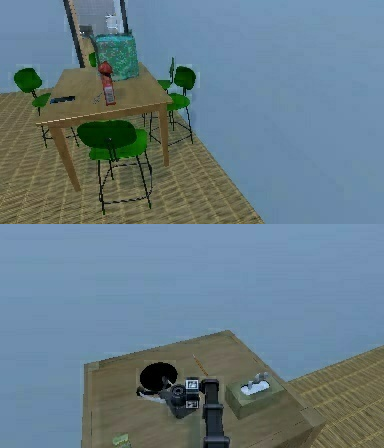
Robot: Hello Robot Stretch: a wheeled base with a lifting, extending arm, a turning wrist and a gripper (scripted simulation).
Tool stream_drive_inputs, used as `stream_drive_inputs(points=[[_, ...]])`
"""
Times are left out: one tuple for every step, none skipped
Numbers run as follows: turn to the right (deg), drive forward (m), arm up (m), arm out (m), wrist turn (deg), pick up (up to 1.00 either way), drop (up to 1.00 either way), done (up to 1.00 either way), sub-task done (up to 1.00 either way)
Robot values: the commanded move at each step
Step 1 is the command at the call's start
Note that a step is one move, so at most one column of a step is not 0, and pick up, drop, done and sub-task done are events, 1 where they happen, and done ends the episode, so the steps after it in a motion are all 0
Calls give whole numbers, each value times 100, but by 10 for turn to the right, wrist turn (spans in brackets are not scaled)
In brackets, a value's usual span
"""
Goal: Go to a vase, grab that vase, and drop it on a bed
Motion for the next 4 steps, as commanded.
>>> stream_drive_inputs(points=[[0,0,0,0,0,100,0,0,0],[0,0,10,0,0,0,0,0,0],[0,0,16,0,0,0,0,0,0],[0,0,0,0,-450,0,0,0,0]])
